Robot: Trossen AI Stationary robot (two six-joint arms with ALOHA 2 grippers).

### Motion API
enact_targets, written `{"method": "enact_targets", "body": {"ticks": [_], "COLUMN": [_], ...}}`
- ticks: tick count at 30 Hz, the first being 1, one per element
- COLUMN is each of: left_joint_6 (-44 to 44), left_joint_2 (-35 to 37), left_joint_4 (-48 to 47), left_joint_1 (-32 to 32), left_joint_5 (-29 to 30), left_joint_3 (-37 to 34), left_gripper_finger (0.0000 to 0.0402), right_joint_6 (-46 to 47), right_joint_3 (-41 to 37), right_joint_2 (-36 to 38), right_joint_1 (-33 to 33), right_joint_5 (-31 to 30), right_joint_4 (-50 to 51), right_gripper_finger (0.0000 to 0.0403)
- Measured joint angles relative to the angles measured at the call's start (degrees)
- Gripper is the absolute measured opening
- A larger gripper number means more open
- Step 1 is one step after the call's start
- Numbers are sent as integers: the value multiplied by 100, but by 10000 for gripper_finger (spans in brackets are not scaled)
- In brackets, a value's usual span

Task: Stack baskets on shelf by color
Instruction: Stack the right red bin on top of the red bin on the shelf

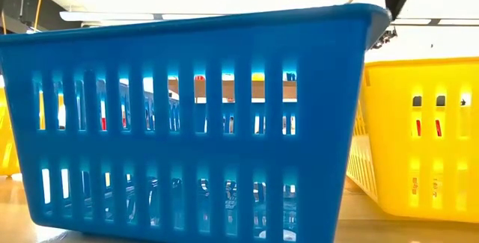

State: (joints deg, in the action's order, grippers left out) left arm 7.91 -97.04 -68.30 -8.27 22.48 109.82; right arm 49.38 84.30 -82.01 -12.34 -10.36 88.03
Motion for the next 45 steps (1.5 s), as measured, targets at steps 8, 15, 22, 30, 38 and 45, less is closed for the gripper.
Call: {"method": "enact_targets", "body": {"ticks": [8,15,22,30,38,45], "left_joint_6": [-110,-178,-80,-16,82,123], "left_joint_2": [-4,-6,-6,-6,-6,-8], "left_joint_4": [227,293,375,337,298,298], "left_joint_1": [89,177,279,288,343,410], "left_joint_5": [0,6,8,20,24,29], "left_joint_3": [-775,-1144,-1161,-1161,-1161,-1161], "left_gripper_finger": [115,115,115,115,115,115], "right_joint_6": [916,2326,3604,4564,5737,6454], "right_joint_3": [-1421,-2377,-2889,-3281,-3547,-3748], "right_joint_2": [335,918,1275,1280,1267,1267], "right_joint_1": [-461,-924,-1306,-1648,-2057,-2381], "right_joint_5": [569,704,582,633,577,453], "right_joint_4": [-884,-1348,-1419,-1666,-1702,-1718], "right_gripper_finger": [87,87,87,87,87,87]}}
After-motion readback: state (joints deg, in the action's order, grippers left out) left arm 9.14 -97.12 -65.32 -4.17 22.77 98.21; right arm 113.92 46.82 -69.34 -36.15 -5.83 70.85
